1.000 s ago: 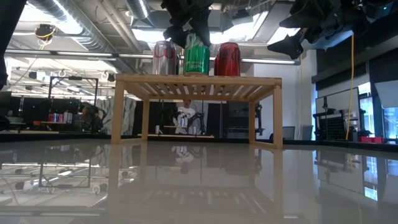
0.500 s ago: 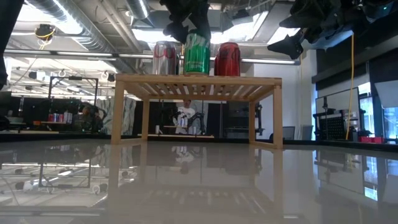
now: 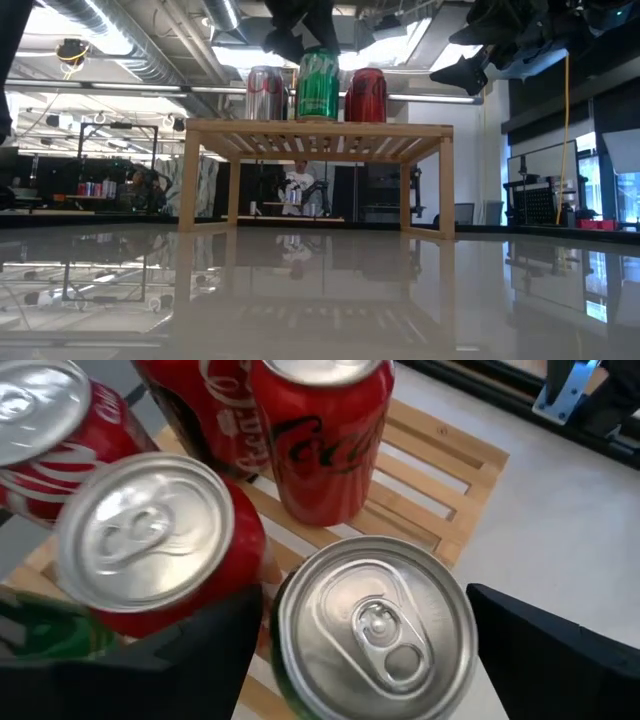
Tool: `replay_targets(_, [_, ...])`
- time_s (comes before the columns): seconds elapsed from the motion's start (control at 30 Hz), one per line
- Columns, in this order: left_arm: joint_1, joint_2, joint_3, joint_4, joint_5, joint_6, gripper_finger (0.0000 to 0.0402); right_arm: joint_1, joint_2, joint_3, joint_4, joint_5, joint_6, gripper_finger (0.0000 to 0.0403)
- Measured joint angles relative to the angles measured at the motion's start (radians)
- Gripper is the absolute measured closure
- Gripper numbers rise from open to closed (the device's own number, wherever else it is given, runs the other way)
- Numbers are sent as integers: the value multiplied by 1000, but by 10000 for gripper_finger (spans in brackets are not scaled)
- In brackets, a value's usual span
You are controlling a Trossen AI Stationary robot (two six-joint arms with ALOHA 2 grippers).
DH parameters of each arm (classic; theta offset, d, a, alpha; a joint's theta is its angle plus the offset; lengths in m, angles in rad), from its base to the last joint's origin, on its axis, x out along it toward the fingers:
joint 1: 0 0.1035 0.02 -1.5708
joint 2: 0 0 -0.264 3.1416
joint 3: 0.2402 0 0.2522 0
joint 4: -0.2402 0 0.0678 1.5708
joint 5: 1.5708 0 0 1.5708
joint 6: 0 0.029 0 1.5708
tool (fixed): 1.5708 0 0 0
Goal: Place canned beverage on shelf
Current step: Put the silver/red soda can on the shelf aligned with the silver/red soda can
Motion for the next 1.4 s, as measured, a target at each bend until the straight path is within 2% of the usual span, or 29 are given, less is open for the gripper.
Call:
replay_targets(0.57, [0,-111,0,7,2,-2,68,0,0,0,0,0,0,24])
replay_targets(0.87, [-33,-246,0,-11,122,-2,68,1,0,0,-26,0,2,24])
replay_targets(1.0, [-81,-307,0,-91,139,-27,68,1,0,0,-27,0,3,24])
replay_targets(1.27, [-216,-364,1,-308,130,-217,68,0,-6,0,-14,46,5,26])
replay_targets(1.4, [-292,-364,1,-425,97,-322,68,0,-35,0,-11,50,4,55])
